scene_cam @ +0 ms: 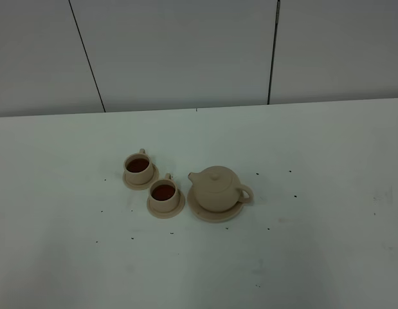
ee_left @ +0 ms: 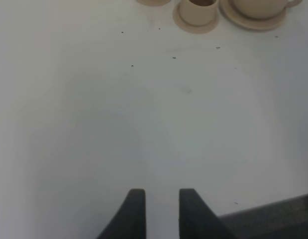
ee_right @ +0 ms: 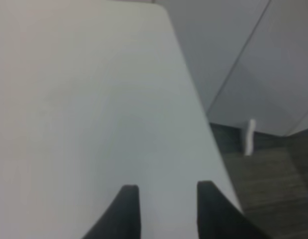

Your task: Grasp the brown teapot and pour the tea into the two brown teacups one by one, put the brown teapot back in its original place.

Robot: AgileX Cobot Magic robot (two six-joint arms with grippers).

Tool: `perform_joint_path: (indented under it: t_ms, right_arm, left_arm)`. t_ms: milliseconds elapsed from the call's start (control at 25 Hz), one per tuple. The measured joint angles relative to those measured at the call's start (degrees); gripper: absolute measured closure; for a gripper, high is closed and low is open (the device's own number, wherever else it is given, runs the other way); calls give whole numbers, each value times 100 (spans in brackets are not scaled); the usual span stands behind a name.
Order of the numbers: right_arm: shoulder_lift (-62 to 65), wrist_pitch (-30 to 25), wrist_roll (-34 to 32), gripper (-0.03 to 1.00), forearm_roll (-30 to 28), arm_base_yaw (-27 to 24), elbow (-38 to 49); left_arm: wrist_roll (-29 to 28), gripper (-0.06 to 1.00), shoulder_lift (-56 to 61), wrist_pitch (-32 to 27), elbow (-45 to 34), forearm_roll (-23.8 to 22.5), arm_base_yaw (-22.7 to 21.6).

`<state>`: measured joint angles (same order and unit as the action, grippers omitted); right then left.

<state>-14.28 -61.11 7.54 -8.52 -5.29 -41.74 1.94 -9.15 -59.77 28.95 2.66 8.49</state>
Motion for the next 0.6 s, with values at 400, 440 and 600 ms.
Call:
perform_joint_path:
  t_ms: [400,440,600]
  right_arm:
    - [1129,-56,-570,70,541,0,859]
    - [1186,-77,-589,70,555,0,911]
    - [1360,-290,-807,70,571,0,1191]
  left_arm:
    - [0,71,0,0,0,0,0]
    - [0,71,0,0,0,0,0]
    - [0,71,0,0,0,0,0]
